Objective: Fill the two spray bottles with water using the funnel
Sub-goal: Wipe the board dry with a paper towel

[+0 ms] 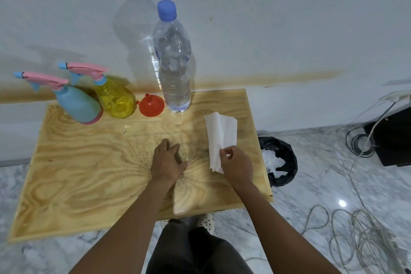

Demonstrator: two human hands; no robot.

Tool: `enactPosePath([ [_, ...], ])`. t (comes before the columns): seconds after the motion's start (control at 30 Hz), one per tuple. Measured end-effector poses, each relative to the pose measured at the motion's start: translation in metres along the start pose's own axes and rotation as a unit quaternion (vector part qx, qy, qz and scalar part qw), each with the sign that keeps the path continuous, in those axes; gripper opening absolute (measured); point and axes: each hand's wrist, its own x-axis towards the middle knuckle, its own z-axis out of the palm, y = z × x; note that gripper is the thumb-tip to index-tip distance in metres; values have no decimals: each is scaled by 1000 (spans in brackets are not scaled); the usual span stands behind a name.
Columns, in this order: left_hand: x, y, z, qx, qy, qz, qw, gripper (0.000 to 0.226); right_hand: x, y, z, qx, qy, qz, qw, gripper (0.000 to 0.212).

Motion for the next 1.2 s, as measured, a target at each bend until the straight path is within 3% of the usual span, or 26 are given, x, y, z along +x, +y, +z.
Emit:
enactPosePath([
  [0.17,-3,14,-3,6,20,8,1000,58,4,0,-6,66,-23,8,997,14],
  [0.23,-5,31,0,-67,26,15,997,34,4,2,-8,75,-30,-1,997,14],
  [0.3,-4,51,4,-176,-41,-9,983,14,4,5,-8,81,-36,-11,996,14],
  [0.4,2,70,9,-336,-126,-84,930,29,4,8,-10,88,-44,-20,995,14],
  [0.5,6,76,12,-407,-118,-139,895,26,4,10,-11,88,-49,-20,995,13],
  [0.7,7,83,-3,-451,-61,-153,877,22,2,12,-11,37,-98,-32,994,38],
  [0.97,-5,94,-40,-442,-4,-70,894,13,3,13,-5,-120,-142,-83,979,33],
  [1.1,-13,92,-54,-467,-6,-26,884,10,6,1,-15,-55,-160,-35,985,26],
  [1.2,-19,90,-66,-474,-35,1,880,8,1,-24,-32,96,-79,14,992,40],
])
